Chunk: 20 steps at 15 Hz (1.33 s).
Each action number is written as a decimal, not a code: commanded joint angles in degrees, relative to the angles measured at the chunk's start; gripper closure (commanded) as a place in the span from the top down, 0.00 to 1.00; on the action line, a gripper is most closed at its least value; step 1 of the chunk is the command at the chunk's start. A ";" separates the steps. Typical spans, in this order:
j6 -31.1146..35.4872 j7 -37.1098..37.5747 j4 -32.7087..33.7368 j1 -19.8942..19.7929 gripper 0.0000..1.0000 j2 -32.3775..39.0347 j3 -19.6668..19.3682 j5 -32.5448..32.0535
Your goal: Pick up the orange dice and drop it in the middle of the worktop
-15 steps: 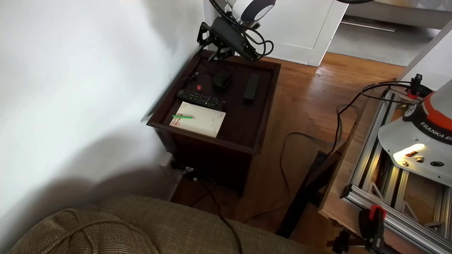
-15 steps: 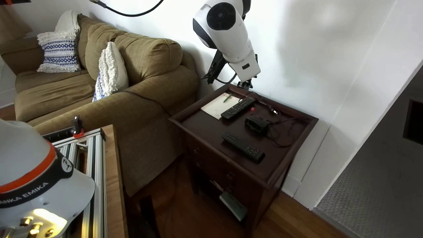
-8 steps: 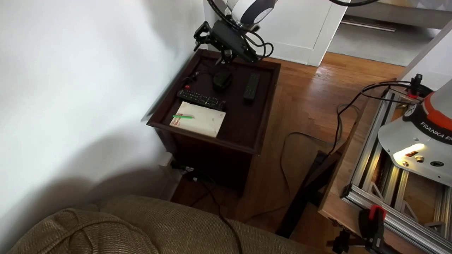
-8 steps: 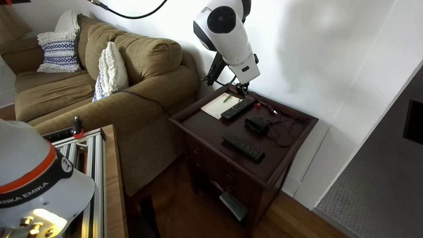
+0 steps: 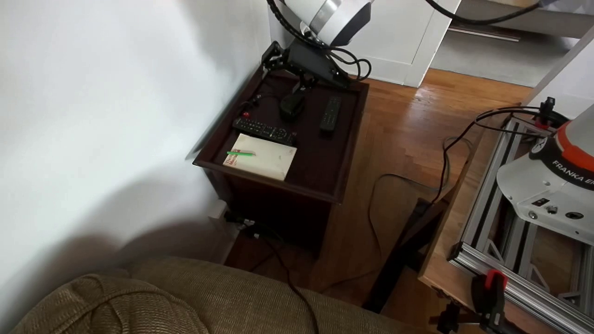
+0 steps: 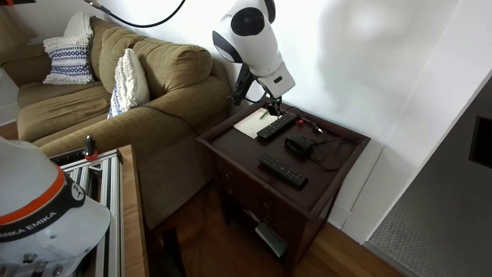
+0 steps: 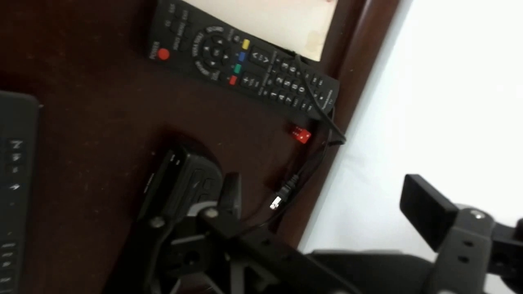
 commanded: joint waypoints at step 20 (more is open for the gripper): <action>-6.53 31.43 -31.98 53.78 1.00 -17.26 -62.45 -70.65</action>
